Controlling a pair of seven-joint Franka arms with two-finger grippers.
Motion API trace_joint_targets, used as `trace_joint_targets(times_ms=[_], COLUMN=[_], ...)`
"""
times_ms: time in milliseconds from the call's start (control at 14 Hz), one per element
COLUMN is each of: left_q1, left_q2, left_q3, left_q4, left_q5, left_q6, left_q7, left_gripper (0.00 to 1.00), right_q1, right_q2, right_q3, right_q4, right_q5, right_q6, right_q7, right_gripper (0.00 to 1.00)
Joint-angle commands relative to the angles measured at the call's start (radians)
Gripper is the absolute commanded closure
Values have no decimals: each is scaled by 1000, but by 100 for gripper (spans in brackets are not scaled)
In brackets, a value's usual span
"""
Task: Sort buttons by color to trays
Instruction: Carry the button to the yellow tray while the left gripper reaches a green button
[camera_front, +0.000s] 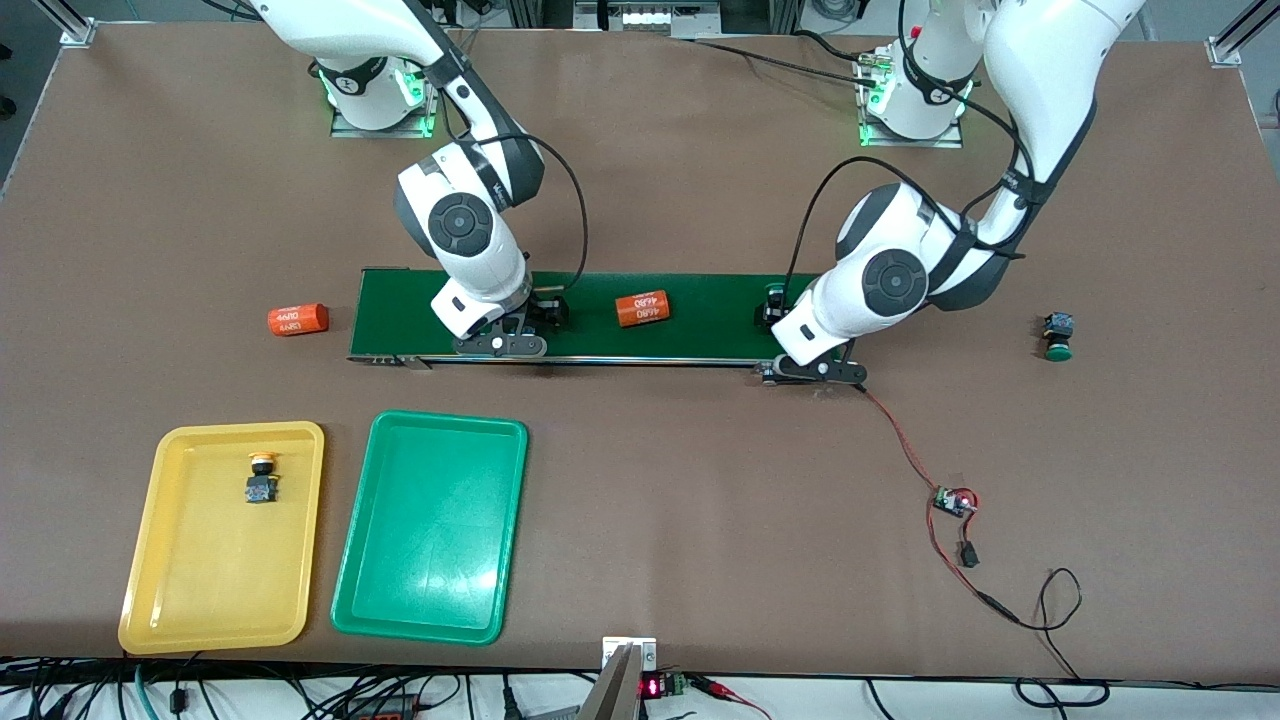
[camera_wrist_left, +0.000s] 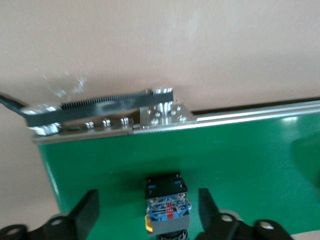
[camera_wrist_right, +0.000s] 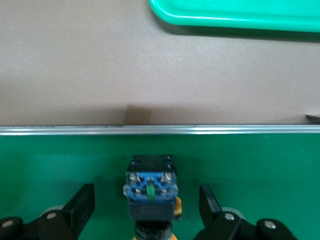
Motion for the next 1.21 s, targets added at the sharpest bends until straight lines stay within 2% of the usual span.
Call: trace_joint_targets(times_ms=[0, 143, 214, 286, 500, 643, 786, 929, 1071, 1143], left_q1=[24, 32, 32, 32, 32, 44, 51, 63, 72, 75], left_q2=[-105, -128, -131, -137, -145, -137, -125, -122, -120, -120], left_q3=[-3, 32, 75, 115, 308, 429, 518, 580, 629, 649], left_q4=[39, 117, 142, 147, 130, 79, 64, 16, -69, -123], left_q5=[-5, 7, 11, 11, 12, 11, 12, 12, 17, 55], left_q6=[-131, -284, -335, -358, -362, -351, -351, -322, -191, -94], left_q7=[-7, -6, -4, 9, 225, 429, 528, 670, 799, 866], left_gripper=[0, 0, 0, 0, 0, 0, 0, 0, 0, 0], right_q1=[7, 6, 6, 6, -2, -6, -34, -130, -212, -236], right_q2=[15, 15, 15, 12, -37, -49, -43, -11, 47, 78], right_q3=[-9, -17, -24, -31, -78, -118, -178, -181, -175, -175], right_q4=[-4, -4, -4, -1, 53, 161, 257, 327, 382, 416], right_q5=[4, 4, 4, 5, 8, 4, -2, -3, -1, -1], right_q6=[28, 21, 20, 20, -78, -196, -256, -278, -272, -267], right_q7=[1, 1, 4, -1, -19, -57, -148, -273, -381, -425], right_gripper=[48, 82, 94, 100, 100, 100, 100, 100, 100, 100])
